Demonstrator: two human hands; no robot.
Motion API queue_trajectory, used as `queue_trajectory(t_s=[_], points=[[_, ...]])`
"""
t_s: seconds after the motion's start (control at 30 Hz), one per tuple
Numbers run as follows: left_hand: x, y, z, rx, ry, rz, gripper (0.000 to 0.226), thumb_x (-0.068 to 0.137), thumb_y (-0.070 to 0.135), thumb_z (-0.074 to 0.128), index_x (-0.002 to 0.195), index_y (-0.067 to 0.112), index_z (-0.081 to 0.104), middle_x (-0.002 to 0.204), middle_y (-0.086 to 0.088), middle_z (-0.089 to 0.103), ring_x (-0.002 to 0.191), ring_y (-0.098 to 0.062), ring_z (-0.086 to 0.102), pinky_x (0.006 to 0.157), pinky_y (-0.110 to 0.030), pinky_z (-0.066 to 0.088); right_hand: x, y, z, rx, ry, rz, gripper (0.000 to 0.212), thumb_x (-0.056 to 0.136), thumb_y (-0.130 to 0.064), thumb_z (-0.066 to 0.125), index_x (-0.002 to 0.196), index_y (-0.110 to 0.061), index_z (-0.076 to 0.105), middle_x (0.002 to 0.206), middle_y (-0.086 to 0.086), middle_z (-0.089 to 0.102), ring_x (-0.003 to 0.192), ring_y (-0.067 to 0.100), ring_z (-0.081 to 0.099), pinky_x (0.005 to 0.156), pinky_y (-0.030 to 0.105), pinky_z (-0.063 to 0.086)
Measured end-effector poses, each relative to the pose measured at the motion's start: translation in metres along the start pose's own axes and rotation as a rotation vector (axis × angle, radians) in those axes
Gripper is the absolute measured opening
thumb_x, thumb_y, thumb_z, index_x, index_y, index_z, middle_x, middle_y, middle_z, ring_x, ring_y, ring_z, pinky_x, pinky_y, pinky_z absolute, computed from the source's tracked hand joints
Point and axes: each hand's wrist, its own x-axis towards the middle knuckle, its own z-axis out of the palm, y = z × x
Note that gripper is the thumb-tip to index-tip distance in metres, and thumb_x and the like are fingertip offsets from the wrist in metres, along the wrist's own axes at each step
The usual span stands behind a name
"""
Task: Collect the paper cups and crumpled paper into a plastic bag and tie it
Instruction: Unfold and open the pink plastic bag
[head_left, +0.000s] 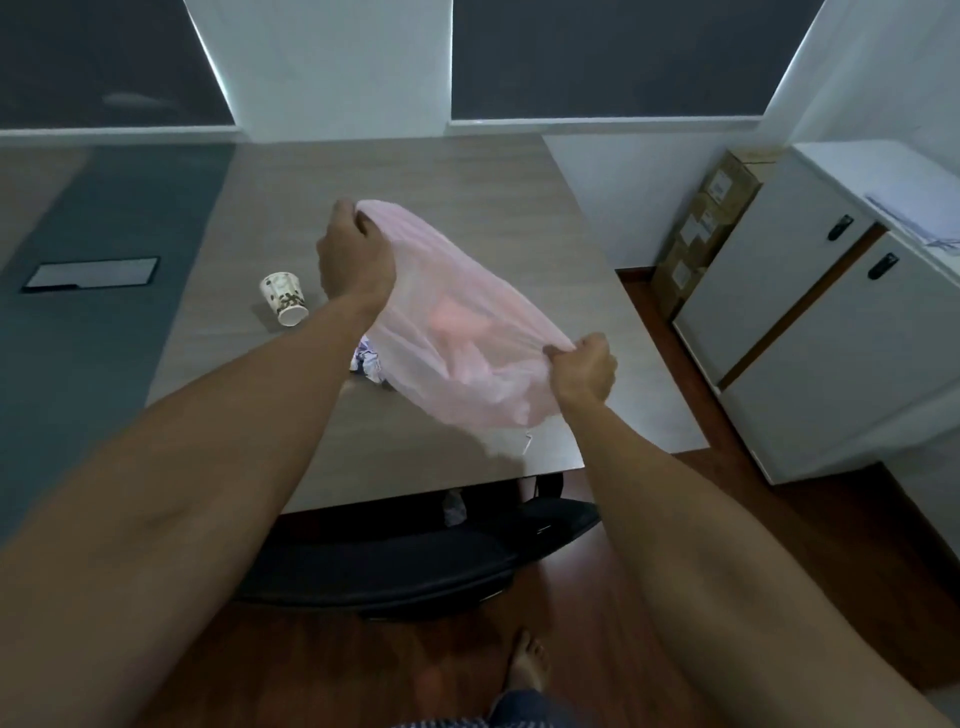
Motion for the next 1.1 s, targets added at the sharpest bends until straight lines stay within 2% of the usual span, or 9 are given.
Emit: queue_trajectory(t_s=[0.2, 0.37, 0.53, 0.63, 0.73, 0.83, 0.93, 1.03, 1.1], points=[[-0.006, -0.027, -0.022, 0.077, -0.127, -0.061, 0.027, 0.097, 0.027, 0.036, 0.116, 0.013, 0.049, 0.116, -0.017, 0.063, 0.105, -0.039, 0.058, 0.084, -0.043, 0.044, 0.012, -0.01, -0.007, -0.071, -0.203, -0.267, 0.044, 0.083, -0.011, 0.065, 0.12, -0.021, 0.046, 0.112, 0.006, 0.057, 0.1, 0.031, 0.062, 0.082, 0.045, 0.06], [-0.021, -0.055, -0.031, 0.125, -0.358, 0.339, 0.052, 0.081, -0.001, 0.044, 0.125, 0.025, 0.03, 0.126, -0.017, 0.042, 0.096, -0.04, 0.055, 0.086, -0.054, 0.049, 0.018, -0.014, -0.028, -0.041, -0.046, -0.33, 0.035, 0.094, -0.014, 0.044, 0.126, -0.026, 0.033, 0.109, 0.01, 0.059, 0.092, 0.032, 0.062, 0.082, 0.052, 0.056], [-0.033, -0.072, -0.02, 0.414, -0.49, 0.513, 0.028, 0.087, -0.005, 0.044, 0.101, 0.012, 0.062, 0.125, -0.015, 0.042, 0.087, -0.042, 0.058, 0.071, -0.045, 0.048, 0.022, -0.016, -0.035, -0.258, -0.156, -0.728, 0.026, 0.088, -0.001, 0.038, 0.088, -0.025, 0.049, 0.106, 0.001, 0.049, 0.087, 0.03, 0.053, 0.079, 0.053, 0.055], [-0.036, -0.076, -0.011, 0.482, -0.489, 0.43, 0.046, 0.096, 0.009, 0.048, 0.141, 0.002, 0.047, 0.148, -0.016, 0.034, 0.109, -0.045, 0.059, 0.088, -0.053, 0.051, 0.028, -0.007, -0.036, -0.538, -0.236, -0.725, 0.022, 0.099, -0.02, 0.048, 0.11, -0.018, 0.067, 0.122, 0.004, 0.049, 0.098, 0.034, 0.059, 0.087, 0.052, 0.055], [-0.039, -0.079, -0.005, 0.558, -0.643, 0.35, 0.102, 0.085, 0.038, 0.076, 0.158, 0.001, 0.014, 0.161, -0.009, 0.01, 0.112, -0.045, 0.059, 0.093, -0.05, 0.05, 0.027, 0.005, -0.041, -0.748, -0.289, -0.633, 0.082, 0.079, -0.046, 0.076, 0.146, -0.02, 0.036, 0.14, 0.001, 0.038, 0.103, 0.035, 0.062, 0.086, 0.053, 0.056], [-0.043, -0.078, -0.001, 0.724, -0.783, 0.347, 0.124, 0.074, 0.017, 0.082, 0.159, 0.004, -0.007, 0.165, -0.005, -0.019, 0.099, -0.046, 0.064, 0.086, -0.047, 0.053, 0.026, 0.009, -0.044, -0.916, -0.371, -0.58, 0.128, 0.066, -0.026, 0.09, 0.156, -0.023, 0.0, 0.163, 0.001, 0.003, 0.106, 0.038, 0.061, 0.087, 0.052, 0.056], [-0.035, -0.052, 0.002, 0.634, -0.69, 0.422, 0.1, 0.083, -0.009, 0.055, 0.16, 0.004, -0.008, 0.165, -0.007, -0.028, 0.09, -0.049, 0.063, 0.074, -0.048, 0.051, 0.028, -0.016, -0.051, -0.826, -0.262, -0.589, 0.116, 0.076, -0.002, 0.076, 0.159, -0.019, -0.004, 0.166, -0.003, -0.02, 0.098, 0.037, 0.065, 0.074, 0.044, 0.056], [-0.022, -0.005, -0.003, 0.394, -0.332, 0.687, 0.088, 0.08, -0.015, 0.052, 0.158, -0.002, 0.012, 0.169, -0.017, -0.008, 0.076, -0.045, 0.058, 0.051, -0.041, 0.037, 0.026, -0.056, -0.063, -0.523, 0.168, -0.863, 0.094, 0.082, 0.012, 0.056, 0.159, -0.012, 0.009, 0.169, 0.003, -0.013, 0.053, 0.017, 0.047, 0.044, 0.025, 0.033], [-0.013, 0.008, 0.001, 0.276, -0.193, 0.765, 0.094, 0.078, -0.017, 0.053, 0.159, 0.001, 0.008, 0.168, -0.018, -0.003, 0.084, -0.041, 0.057, 0.045, -0.038, 0.037, 0.023, -0.075, -0.07, -0.395, 0.33, -0.994, 0.087, 0.085, 0.012, 0.046, 0.16, -0.007, 0.007, 0.169, 0.011, -0.004, 0.053, 0.014, 0.038, 0.046, 0.02, 0.026]])
